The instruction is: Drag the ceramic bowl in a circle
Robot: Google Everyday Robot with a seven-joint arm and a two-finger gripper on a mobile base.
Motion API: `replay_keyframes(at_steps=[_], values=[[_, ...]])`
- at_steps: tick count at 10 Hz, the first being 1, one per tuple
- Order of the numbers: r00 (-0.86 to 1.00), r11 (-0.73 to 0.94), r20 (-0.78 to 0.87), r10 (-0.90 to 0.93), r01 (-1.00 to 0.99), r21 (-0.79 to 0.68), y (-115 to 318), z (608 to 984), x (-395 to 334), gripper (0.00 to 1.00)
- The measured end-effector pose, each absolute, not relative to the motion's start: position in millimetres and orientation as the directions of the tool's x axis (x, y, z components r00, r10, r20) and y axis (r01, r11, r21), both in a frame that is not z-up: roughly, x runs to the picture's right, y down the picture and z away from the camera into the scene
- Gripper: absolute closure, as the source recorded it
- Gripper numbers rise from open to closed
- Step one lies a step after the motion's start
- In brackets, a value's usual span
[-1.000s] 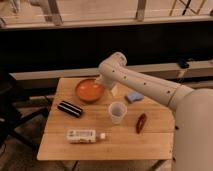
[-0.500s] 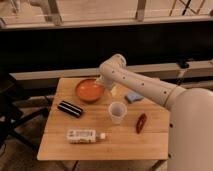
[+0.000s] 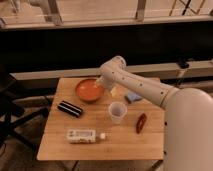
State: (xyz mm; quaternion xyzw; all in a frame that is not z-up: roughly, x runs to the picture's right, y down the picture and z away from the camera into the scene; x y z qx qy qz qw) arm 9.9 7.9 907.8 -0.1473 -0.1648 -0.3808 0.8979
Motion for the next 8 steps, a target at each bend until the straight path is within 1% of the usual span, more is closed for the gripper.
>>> replay_keyframes(at_steps=[8], values=[[0.643,0.664,0.439,-0.628,0.736,-0.128,11,938,6,0.2]])
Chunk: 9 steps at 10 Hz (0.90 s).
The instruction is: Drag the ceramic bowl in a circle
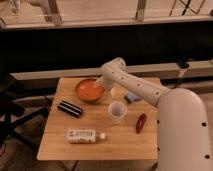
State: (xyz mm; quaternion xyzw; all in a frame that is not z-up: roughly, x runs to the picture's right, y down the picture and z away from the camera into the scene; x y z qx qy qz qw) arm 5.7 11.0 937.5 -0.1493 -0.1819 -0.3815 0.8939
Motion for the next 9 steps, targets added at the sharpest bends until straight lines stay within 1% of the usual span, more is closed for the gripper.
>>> replay_keyframes(at_steps=[3,9], values=[[0.634,0.662,0.456,-0.625,0.74,-0.122,16,950,3,0.2],[0.64,0.671,0.47,-0.608,0.731,-0.128,16,961,5,0.2]])
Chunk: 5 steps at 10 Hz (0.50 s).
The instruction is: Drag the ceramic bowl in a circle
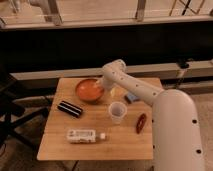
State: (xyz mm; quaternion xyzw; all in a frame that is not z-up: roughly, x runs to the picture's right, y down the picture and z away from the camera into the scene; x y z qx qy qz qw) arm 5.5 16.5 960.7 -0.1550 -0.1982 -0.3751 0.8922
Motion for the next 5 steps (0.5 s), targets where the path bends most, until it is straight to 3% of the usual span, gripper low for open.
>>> replay_keyframes(at_steps=[5], values=[[0.645,0.678,0.48,-0.594,0.723,-0.133,17.9,968.4,5.0,0.2]])
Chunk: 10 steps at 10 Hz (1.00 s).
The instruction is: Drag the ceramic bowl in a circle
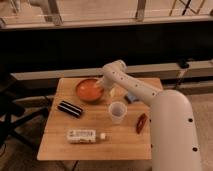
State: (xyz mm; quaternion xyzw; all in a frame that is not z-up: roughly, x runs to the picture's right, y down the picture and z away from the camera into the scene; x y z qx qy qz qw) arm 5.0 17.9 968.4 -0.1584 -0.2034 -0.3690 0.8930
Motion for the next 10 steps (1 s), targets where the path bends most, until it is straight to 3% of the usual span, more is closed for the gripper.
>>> replay_keyframes(at_steps=[10], values=[[0.661,0.692,0.496,-0.563,0.705,-0.154,23.5,978.9,2.2,0.2]])
